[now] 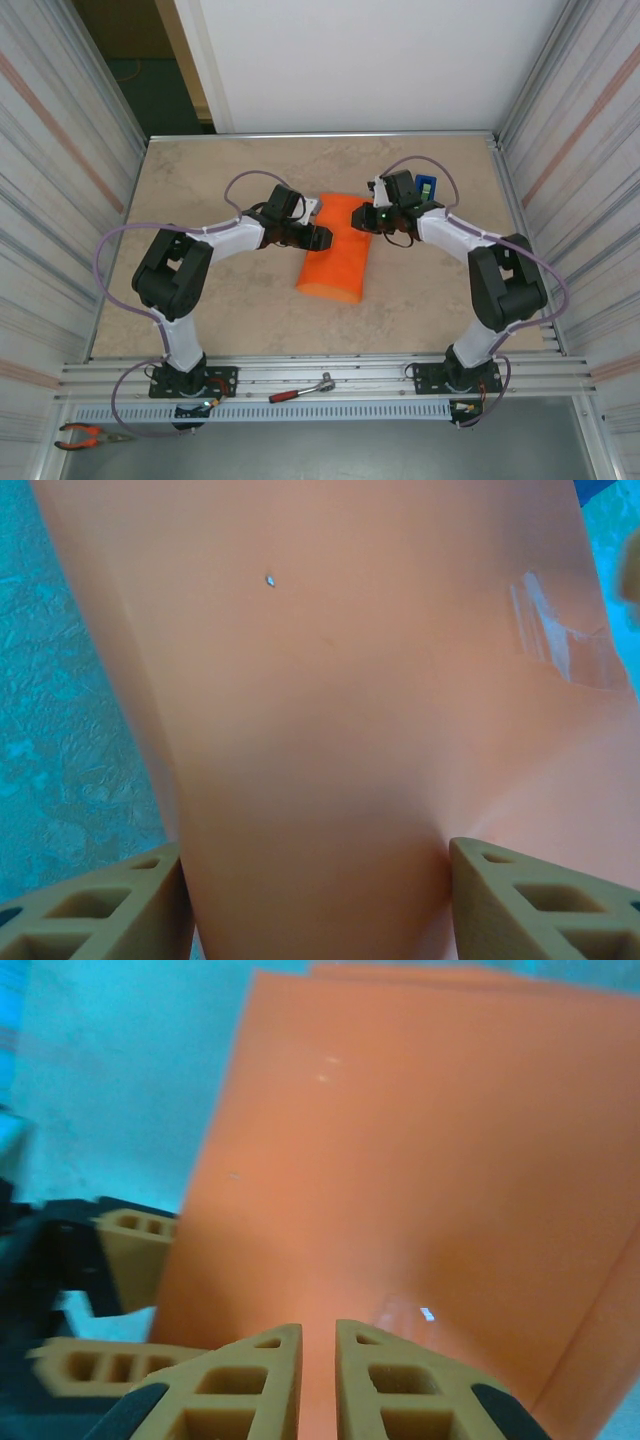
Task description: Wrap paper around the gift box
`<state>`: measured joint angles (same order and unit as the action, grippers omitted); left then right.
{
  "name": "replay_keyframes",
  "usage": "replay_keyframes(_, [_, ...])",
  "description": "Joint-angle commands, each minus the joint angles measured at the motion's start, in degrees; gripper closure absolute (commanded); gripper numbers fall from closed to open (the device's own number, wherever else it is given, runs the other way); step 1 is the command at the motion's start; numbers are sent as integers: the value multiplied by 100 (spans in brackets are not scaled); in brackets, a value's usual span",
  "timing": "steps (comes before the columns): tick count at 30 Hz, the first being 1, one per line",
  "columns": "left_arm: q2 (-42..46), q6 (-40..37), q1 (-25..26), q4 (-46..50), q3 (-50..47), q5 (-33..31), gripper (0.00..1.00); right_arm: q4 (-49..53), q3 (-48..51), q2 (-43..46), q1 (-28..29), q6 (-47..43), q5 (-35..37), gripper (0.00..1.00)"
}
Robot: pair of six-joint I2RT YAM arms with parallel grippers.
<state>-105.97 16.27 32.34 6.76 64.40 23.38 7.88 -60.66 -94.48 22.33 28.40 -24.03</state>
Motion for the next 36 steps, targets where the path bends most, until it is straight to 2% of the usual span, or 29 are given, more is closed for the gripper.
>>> replay_keyframes(1, [-565,-350,291,1276,-394,-421,38,-330,131,501,-72,273,-133,83])
replay_keyframes(18, [-556,-362,303,1294,-410,-449,38,-1339,1655,669,-189,721,112,86])
replay_keyframes(29, [-557,-344,300,1293,-406,-441,38,-1423,1715,1493,-415,1023,-5,86])
replay_keyframes(36, [-547,-344,303,1283,-405,-435,38,-2024,2225,1318,-377,1302,103,88])
